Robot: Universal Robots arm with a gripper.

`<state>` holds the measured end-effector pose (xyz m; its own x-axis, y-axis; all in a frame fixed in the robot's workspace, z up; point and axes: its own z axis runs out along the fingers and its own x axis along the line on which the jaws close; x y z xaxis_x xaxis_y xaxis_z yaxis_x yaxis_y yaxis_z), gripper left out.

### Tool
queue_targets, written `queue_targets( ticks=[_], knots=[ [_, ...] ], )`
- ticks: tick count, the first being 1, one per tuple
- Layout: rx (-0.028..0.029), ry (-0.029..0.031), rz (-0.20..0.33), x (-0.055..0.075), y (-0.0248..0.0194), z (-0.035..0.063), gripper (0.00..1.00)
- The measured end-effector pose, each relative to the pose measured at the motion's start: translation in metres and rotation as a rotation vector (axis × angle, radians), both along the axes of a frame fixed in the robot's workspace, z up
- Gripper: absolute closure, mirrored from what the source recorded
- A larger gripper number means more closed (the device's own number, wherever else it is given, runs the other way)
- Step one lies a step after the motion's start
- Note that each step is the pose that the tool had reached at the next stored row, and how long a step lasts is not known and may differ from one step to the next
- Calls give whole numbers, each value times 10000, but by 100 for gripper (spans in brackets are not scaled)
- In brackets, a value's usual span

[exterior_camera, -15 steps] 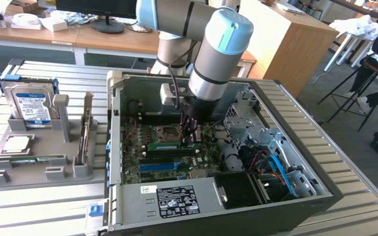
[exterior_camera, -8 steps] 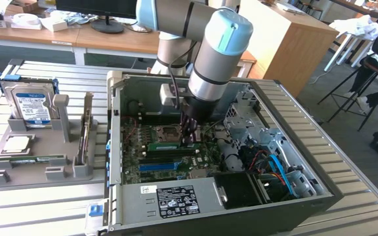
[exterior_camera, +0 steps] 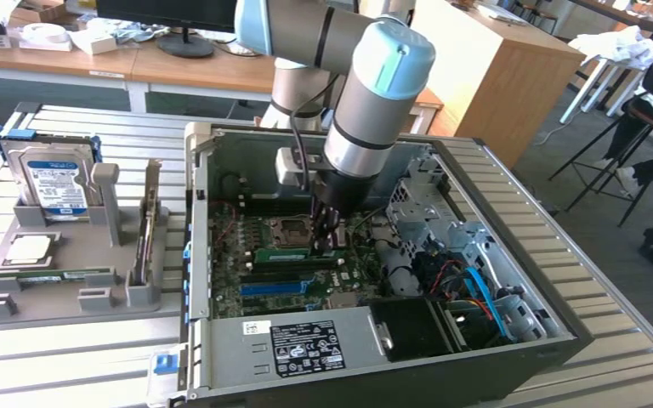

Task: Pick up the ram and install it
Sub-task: 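Insert the ram into the slot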

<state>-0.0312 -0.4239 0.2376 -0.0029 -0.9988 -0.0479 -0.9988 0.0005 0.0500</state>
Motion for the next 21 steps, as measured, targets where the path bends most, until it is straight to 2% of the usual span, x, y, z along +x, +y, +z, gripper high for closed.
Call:
queue_targets(
  ticks=[13, 21],
  knots=[
    [0, 0, -1, 0, 9, -3, 88],
    [2, -1, 0, 0, 9, -45, 88]
  ],
)
